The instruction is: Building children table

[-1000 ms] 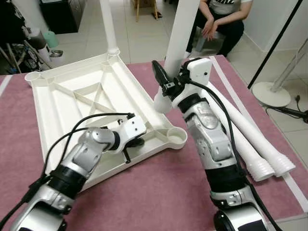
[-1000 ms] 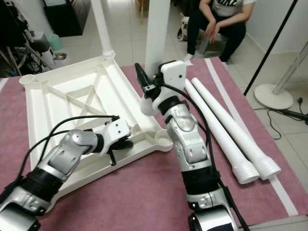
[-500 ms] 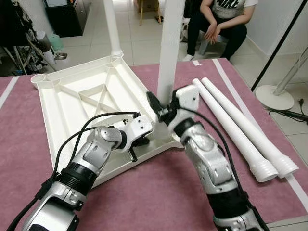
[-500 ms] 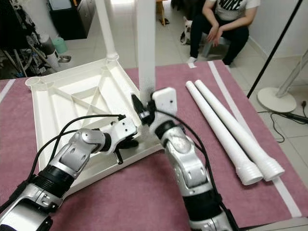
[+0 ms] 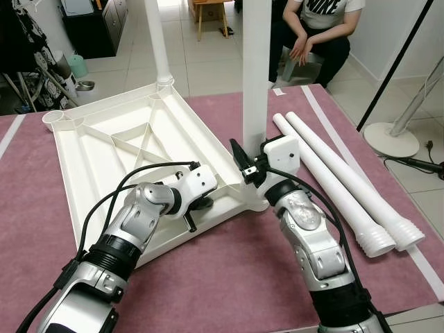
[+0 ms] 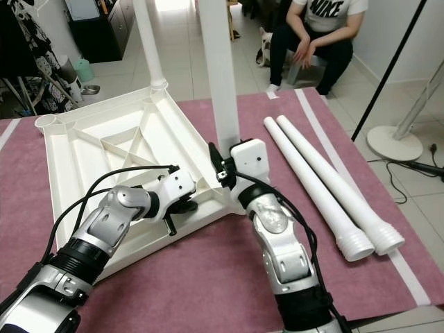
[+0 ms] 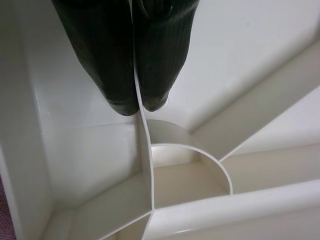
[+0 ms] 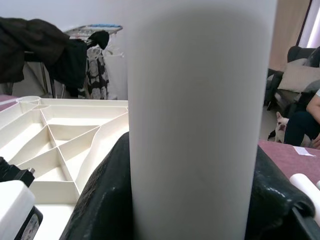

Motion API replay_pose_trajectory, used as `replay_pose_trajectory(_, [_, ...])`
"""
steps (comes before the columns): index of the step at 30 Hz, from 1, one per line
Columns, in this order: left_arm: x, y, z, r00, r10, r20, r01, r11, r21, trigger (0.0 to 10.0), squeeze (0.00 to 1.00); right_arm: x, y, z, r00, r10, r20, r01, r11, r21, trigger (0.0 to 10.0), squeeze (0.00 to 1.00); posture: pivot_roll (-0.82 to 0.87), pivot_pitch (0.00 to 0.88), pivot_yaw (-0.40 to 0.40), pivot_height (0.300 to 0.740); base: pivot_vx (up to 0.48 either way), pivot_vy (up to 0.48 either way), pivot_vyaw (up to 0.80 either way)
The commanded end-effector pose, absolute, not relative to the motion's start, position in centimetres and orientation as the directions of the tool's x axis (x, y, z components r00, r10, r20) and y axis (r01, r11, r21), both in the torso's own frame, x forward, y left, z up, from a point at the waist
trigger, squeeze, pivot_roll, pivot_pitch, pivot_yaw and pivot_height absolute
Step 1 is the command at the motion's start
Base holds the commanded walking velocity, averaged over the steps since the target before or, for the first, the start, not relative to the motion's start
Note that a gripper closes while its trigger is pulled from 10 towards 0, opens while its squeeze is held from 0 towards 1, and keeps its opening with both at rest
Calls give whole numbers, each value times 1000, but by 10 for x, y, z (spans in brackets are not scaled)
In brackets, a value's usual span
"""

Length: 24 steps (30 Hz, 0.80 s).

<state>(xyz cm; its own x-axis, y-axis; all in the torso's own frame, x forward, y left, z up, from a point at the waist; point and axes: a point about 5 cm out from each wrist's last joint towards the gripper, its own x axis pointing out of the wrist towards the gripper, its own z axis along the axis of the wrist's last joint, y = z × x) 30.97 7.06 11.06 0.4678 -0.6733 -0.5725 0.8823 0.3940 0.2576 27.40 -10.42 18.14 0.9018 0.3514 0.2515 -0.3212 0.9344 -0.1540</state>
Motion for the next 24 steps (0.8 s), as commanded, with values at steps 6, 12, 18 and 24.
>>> replay_pose_trajectory(6, [331,90,115,812,-407,-418,581,628,518,10000,0,278,-117,164,926,307,221,-279,949,-149,10000,0,-12,0,124,740,0,0,0])
replay_pose_trajectory(12, [332,93,115,813,-403,-420,580,628,518,10000,0,285,-120,162,925,311,219,-281,947,-157,10000,0,-10,0,127,740,0,0,0])
replay_pose_trajectory(18, [334,95,115,815,-396,-423,577,632,517,10000,0,293,-127,161,929,299,216,-268,950,-162,10000,0,-7,0,132,740,0,0,0])
replay_pose_trajectory(24, [334,97,115,815,-393,-425,576,632,519,10000,0,301,-118,161,909,353,223,-326,933,-152,10000,0,4,4,139,740,0,0,0])
